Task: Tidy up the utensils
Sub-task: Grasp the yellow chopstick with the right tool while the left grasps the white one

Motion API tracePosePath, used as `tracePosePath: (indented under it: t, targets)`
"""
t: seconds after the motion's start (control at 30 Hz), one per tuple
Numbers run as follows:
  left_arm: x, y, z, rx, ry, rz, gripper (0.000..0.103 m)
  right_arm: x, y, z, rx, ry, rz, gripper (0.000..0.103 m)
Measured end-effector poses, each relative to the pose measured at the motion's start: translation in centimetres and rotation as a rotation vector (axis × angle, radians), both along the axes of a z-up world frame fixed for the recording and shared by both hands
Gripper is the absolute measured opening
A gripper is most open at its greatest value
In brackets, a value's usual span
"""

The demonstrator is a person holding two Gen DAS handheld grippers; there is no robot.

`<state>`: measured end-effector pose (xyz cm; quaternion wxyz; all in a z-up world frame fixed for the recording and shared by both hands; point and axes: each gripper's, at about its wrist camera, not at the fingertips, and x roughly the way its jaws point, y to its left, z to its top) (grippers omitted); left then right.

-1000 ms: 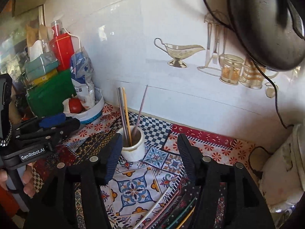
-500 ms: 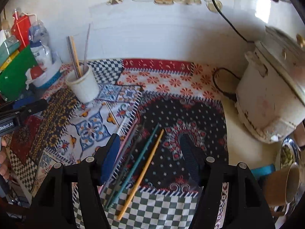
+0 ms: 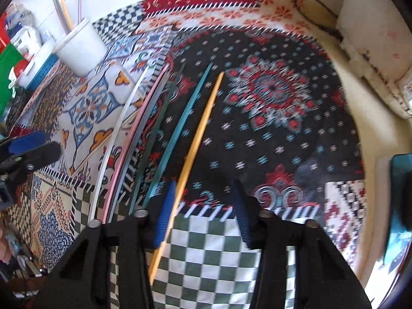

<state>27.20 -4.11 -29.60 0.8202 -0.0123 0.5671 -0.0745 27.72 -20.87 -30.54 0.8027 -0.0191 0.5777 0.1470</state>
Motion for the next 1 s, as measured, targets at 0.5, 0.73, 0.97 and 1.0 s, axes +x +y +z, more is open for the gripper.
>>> tracePosePath:
  t: [0.5,0.73,0.97,1.0]
  targets:
    - [3.4,-3.3,-4.0,-0.066,0.137,-0.106,0.016,-0.2,-3.2,0.3,-0.048,-0.007,0.081,0.007]
    - [4.6,-3.5,-4.2,-0.051,0.177,-0.130,0.015,1.6,-4.3,0.4,-0.004,0.031,0.051,0.007]
    - [6.7,-3.4,-4.7,-0.060,0.233,-0.143,0.008,2.7,-2.9,0.4,-0.013,0.010,0.077,0.007]
    - [7.3,-3.3,-4.9,-0.068,0.242,-0.145,0.007,3.3,-2.2,0.2,-0.020,0.003,0.081,0.008]
